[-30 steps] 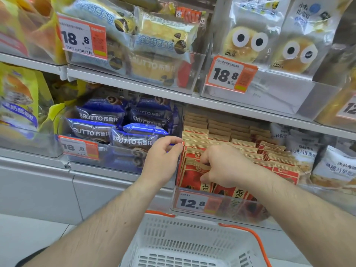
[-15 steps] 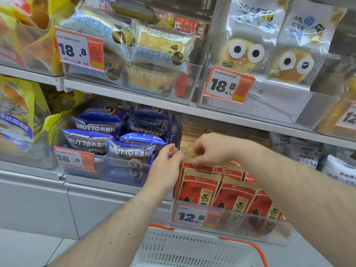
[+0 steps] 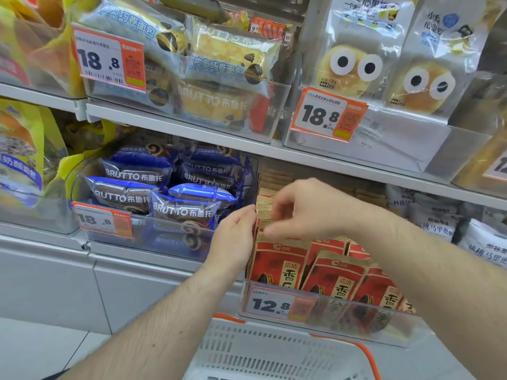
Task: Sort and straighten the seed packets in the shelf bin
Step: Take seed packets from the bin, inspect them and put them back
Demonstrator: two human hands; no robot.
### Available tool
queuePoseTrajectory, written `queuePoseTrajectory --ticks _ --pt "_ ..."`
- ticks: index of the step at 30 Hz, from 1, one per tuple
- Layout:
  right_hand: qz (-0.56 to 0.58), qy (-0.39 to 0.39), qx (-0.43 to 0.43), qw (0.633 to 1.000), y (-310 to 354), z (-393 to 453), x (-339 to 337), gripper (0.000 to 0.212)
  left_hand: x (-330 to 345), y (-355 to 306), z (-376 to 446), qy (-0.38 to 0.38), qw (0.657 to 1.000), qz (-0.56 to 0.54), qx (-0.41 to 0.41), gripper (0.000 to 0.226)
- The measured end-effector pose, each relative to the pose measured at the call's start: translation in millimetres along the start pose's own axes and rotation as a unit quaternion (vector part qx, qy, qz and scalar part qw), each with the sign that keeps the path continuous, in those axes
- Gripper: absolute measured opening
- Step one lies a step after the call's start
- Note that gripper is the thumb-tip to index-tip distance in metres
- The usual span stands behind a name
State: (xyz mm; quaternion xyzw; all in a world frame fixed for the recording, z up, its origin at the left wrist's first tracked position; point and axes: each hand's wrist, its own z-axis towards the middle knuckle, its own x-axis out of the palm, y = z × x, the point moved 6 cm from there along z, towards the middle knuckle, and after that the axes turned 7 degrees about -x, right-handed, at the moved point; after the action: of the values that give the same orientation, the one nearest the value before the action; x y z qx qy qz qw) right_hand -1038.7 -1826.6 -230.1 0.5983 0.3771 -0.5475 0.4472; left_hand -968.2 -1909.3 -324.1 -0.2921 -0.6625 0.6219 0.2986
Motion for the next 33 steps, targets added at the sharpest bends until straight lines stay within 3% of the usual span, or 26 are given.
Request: queuePoseTrajectory --ticks 3,8,13,15,17,19,23,27,33 --pt "-0.076 0.112 -0.010 0.991 6.9 -6.7 27.7 0.033 1.0 1.3 -2.2 0.008 1.000 0.008 0.005 0.061" --pt "-0.031 0.074 -0.010 0.997 -1.5 -3.3 36.9 0.044 1.1 0.4 -3.5 0.013 1.000 -0.002 0.007 0.058" --pt "-0.025 0.093 0.002 0.995 0.1 -9.1 29.0 0.033 -2.6 -9.6 2.8 -0.008 1.000 0.006 0.016 0.024" --pt "0.053 0.023 0.047 0.997 -13.4 -13.5 12.0 0.035 -6.3 -22.5 10.1 -0.015 0.998 0.040 0.040 0.022" --pt "0.119 -0.100 0.113 0.981 -43.7 -15.9 -3.4 0.033 -7.0 -36.3 20.7 -0.001 0.995 0.083 0.047 0.028" --pt "0.087 -0.143 0.164 0.972 -75.5 -12.8 -5.3 0.027 -3.1 -48.2 28.2 0.024 0.988 0.148 0.041 0.029" --pt "0.036 -0.042 0.246 0.968 -122.8 5.6 9.3 0.057 11.8 -58.1 32.5 0.070 0.968 0.237 0.049 0.032" --pt "0.052 0.042 0.269 0.961 -131.9 18.7 12.5 0.047 28.2 -50.4 30.9 0.116 0.955 0.269 0.035 0.030" --pt "0.067 0.025 0.250 0.966 -143.0 31.7 18.4 0.055 33.9 -31.8 32.2 0.155 0.937 0.314 -0.014 0.037"
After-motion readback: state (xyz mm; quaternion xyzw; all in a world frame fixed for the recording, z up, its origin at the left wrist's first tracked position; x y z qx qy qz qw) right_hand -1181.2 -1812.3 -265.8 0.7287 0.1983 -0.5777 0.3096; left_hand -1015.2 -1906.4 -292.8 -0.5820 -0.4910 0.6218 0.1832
